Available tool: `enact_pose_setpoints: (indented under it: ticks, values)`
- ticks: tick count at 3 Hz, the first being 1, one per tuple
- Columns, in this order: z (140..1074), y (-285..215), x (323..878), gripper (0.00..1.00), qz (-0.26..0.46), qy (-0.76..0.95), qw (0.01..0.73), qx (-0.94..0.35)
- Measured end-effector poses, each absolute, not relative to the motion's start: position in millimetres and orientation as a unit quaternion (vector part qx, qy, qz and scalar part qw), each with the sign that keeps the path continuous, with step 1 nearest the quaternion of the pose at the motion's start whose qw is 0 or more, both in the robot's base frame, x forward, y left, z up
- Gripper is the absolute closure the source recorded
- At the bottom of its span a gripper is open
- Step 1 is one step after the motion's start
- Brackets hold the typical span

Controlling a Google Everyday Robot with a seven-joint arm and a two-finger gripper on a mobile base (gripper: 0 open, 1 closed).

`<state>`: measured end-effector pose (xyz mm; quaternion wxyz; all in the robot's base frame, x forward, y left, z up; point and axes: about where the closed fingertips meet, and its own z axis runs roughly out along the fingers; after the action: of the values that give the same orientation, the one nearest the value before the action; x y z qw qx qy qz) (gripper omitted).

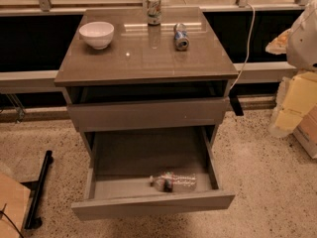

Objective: Pick water bottle from middle drawer and place on counter

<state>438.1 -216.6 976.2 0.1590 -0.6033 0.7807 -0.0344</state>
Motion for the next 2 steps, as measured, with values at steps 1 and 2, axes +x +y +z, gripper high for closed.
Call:
enact_pose_setpoints:
  ticks: [1, 2]
  values:
    - [975, -216, 439, 0.00, -0.033, 0.780, 0.161, -0.603]
    - [959, -214, 446, 0.00, -0.022, 0.778, 0.169, -0.605]
